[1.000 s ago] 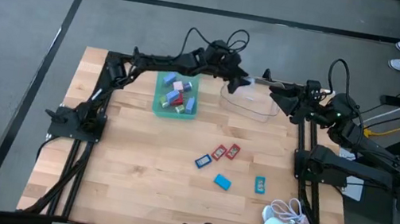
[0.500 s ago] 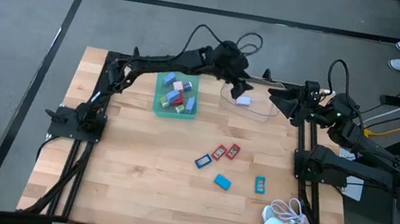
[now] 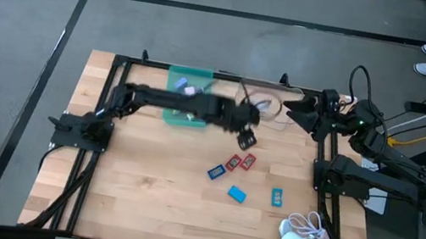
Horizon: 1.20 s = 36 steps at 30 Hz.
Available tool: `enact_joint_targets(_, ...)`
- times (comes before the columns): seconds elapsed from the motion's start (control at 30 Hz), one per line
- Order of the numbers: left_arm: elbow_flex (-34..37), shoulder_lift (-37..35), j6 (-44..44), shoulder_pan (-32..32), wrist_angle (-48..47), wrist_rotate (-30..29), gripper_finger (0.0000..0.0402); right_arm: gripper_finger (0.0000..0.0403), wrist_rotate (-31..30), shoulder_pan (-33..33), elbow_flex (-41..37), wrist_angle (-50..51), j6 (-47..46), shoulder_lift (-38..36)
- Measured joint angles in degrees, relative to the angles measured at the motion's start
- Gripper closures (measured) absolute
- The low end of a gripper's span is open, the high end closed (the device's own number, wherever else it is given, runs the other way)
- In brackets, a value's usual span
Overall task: Pick & Place Office items
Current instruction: Put the dark blue digital clock into the transparent bin
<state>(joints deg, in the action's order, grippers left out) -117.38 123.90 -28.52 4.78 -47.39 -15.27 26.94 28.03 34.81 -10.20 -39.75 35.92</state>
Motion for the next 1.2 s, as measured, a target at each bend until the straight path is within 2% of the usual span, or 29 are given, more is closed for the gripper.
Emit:
enact_joint_targets(0.1, 2.70, 0.00, -9.28, -4.43, -0.11, -5.08, 0.0146, 0.0111, 2.90, 0.00, 0.00, -0.04, 0.18, -0.02)
enact_joint_targets(0.4, 13.25, -0.94, -30.93, -14.02, 1.13, -9.68, 0.0146, 0.0111, 9.29, 0.00, 0.00, -0.01, 0.65, -0.02)
enact_joint_targets(0.47, 16.24, -2.00, -33.53, -15.33, 1.91, -10.91, 0.0146, 0.0111, 10.12, 0.00, 0.00, 0.01, 0.95, -0.02)
enact_joint_targets(0.57, 22.26, -3.76, -32.54, -16.15, 10.50, -9.37, 0.0146, 0.0111, 10.55, -0.02, 0.00, 0.36, 1.15, 0.00)
enact_joint_targets(0.7, 31.82, -6.41, -26.54, -16.61, 28.52, -0.21, 0.0146, 0.0111, 11.36, -0.02, 0.00, 0.36, 1.23, 0.00)
enact_joint_targets(0.77, 35.86, -7.67, -26.53, -16.66, 33.28, 1.05, 0.0146, 0.0111, 11.52, -0.02, 0.00, 0.40, 1.22, -0.02)
enact_joint_targets(0.87, 39.90, -9.81, -27.41, -16.58, 30.06, -0.74, 0.0148, 0.0111, 11.67, -0.01, 0.00, 0.78, 1.14, -0.02)
enact_joint_targets(1.03, 40.65, -13.03, -21.32, -15.99, 21.33, -1.17, 0.0162, 0.0111, 11.63, -0.02, 0.00, 1.23, 1.07, -0.02)
enact_joint_targets(1.1, 40.80, -12.83, -18.12, -15.46, 18.33, 0.55, 0.0165, 0.0111, 11.47, -0.07, 0.00, 1.23, 1.21, -0.02)
enact_joint_targets(1.2, 40.78, -12.80, -15.44, -14.22, 19.30, 5.08, 0.0163, 0.0111, 11.22, -0.12, 0.00, 1.22, 1.21, -0.01)
